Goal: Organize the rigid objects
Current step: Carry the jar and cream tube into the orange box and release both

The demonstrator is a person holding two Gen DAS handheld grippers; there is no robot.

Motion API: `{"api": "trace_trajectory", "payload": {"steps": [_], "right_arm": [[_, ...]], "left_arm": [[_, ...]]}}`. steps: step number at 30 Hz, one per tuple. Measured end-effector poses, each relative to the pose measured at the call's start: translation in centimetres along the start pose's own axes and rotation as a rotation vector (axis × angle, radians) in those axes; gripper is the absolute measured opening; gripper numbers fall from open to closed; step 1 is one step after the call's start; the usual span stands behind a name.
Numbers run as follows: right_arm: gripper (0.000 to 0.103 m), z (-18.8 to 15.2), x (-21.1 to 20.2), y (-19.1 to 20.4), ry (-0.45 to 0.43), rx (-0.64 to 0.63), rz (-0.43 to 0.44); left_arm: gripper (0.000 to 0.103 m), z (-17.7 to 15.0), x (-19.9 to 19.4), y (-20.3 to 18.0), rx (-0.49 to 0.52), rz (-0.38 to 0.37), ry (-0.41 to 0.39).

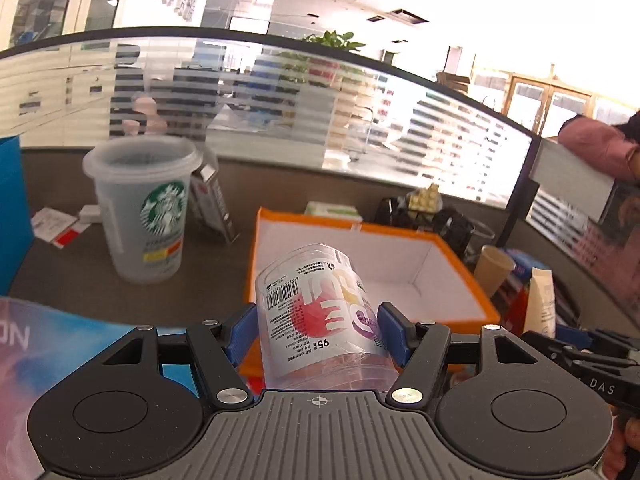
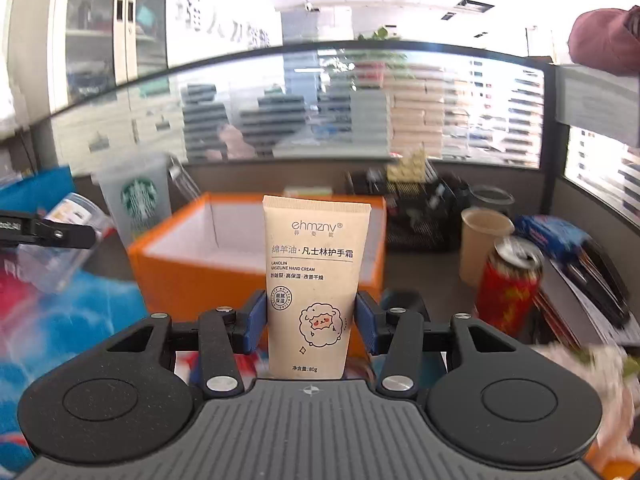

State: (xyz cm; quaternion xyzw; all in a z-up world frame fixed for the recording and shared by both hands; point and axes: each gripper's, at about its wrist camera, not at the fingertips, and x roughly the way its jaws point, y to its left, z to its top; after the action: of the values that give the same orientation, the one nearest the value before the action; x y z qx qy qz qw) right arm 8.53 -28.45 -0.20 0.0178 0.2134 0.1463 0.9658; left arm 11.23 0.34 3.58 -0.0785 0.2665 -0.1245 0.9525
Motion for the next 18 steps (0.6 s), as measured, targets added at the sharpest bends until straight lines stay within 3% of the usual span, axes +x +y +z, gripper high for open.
{"api": "trace_trajectory", "payload": {"steps": [8,13,18], "right_arm": [[0.044,7.6,5.5,-0.6,0.025,0.07,0.079],[0.044,9.4,10.1,-0.6,0.097,0.064,0.057],[0.044,7.9,14.8,-1.2,0.208,0.054,0.033]], "left_arm": [[0.064,6.2,6.5,-2.4,0.037,0.03,0.057],[0.064,5.7,11.8,-2.7,0.053,0.069,0.139],[0.064,4.1,16.8,-1.9,0.073,0.104,0.262]]}}
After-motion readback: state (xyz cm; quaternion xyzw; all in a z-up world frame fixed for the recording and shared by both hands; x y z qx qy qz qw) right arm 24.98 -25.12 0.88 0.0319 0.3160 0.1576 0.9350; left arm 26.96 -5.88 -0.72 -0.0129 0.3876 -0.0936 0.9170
